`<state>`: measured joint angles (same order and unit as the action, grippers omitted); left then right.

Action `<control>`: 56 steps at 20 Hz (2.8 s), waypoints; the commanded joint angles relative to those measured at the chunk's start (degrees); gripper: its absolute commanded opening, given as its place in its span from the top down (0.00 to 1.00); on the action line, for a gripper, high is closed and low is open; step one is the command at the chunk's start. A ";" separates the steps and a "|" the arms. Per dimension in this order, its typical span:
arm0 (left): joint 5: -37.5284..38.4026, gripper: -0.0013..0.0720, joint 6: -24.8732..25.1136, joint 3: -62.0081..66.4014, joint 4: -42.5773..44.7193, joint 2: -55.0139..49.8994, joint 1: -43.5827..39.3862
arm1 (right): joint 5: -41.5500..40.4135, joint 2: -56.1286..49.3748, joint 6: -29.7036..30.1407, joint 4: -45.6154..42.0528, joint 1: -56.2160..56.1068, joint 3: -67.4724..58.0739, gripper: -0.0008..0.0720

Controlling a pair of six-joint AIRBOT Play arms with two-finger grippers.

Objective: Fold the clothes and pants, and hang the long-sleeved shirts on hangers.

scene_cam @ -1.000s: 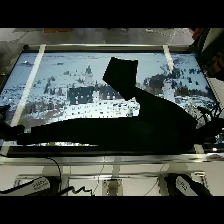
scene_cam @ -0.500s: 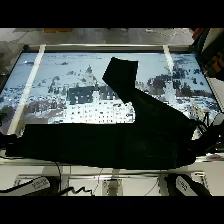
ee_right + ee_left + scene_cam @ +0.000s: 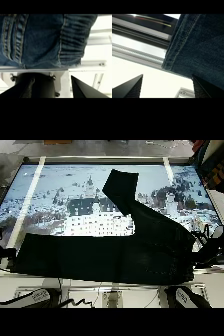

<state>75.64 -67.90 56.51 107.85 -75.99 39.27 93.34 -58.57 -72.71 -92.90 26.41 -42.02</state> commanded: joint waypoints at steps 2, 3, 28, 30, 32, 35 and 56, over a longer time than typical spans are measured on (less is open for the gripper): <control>-3.52 0.03 -3.08 0.81 -3.58 -0.02 -0.02 | -3.37 0.04 -0.96 0.13 -0.02 -1.36 0.27; -4.81 0.03 -3.91 1.77 -6.60 -0.02 -0.24 | -4.72 0.04 -1.84 0.13 -0.02 -2.86 0.27; -18.88 0.03 -3.69 8.04 -37.44 -0.02 -24.90 | -46.56 -48.74 -7.56 14.40 -49.16 -54.34 0.27; -18.88 0.03 -3.69 8.04 -37.44 -0.02 -24.90 | -45.46 -52.04 -7.23 14.43 -49.37 -56.74 0.15; -18.91 0.03 -3.69 8.04 -37.42 -0.02 -24.90 | -45.38 -53.81 -7.15 13.99 -49.37 -56.92 0.14; -18.91 0.03 -3.69 8.04 -37.42 -0.04 -24.90 | -47.65 -56.13 -7.28 11.50 -49.37 -57.02 0.15; -18.88 0.03 -3.72 8.04 -37.68 -1.27 -24.90 | -34.51 -45.29 -1.44 9.44 -50.03 -57.02 0.95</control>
<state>56.73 -71.61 64.55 70.35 -77.14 14.39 54.57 -106.83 -79.05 -88.66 -23.55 -98.98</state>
